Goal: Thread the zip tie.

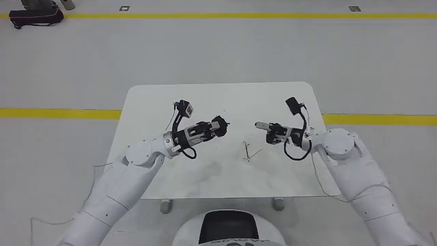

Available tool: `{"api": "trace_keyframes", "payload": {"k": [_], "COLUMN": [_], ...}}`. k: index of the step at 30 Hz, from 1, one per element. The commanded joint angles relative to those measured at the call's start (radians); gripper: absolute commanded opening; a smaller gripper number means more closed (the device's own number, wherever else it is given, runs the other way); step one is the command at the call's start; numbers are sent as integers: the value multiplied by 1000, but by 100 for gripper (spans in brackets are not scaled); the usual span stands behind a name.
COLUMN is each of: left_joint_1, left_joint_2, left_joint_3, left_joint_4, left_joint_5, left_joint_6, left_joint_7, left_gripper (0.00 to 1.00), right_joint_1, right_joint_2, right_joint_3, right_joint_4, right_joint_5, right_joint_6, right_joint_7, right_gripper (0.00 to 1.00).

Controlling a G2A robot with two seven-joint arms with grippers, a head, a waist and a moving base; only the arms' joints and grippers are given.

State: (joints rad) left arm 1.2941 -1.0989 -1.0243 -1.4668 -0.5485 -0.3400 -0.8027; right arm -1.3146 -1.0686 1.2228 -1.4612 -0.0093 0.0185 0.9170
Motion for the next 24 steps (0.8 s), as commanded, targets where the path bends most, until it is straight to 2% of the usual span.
{"api": "trace_keyframes", "payload": {"k": [1, 6, 7, 17, 20, 21, 22, 24], "left_joint_1": [0, 0, 0, 0, 0, 0, 0, 0], "left_joint_2": [0, 0, 0, 0, 0, 0, 0, 0], "left_joint_3": [0, 0, 0, 0, 0, 0, 0, 0], "left_joint_4": [0, 0, 0, 0, 0, 0, 0, 0], "left_joint_5": [0, 0, 0, 0, 0, 0, 0, 0], "left_joint_6": [0, 0, 0, 0, 0, 0, 0, 0], "left_joint_7": [0, 0, 0, 0, 0, 0, 0, 0], "left_gripper": [0, 0, 0, 0, 0, 0, 0, 0], "right_joint_1": [32, 81, 87, 84, 101, 117, 128, 149], "right_joint_2": [-2, -10, -11, -11, -14, -16, -18, -24], "right_joint_3": [-37, -117, -138, -147, -196, -218, -236, -250], "right_joint_4": [-15, -32, -40, -49, -101, -117, -129, -94], "right_joint_5": [-73, -199, -227, -251, -356, -408, -445, -527], "right_joint_6": [74, 161, 157, 159, 235, 292, 321, 321], "right_joint_7": [14, 13, 23, 9, 23, 36, 45, 75], "right_gripper": [100, 100, 100, 100, 100, 100, 100, 100]}}
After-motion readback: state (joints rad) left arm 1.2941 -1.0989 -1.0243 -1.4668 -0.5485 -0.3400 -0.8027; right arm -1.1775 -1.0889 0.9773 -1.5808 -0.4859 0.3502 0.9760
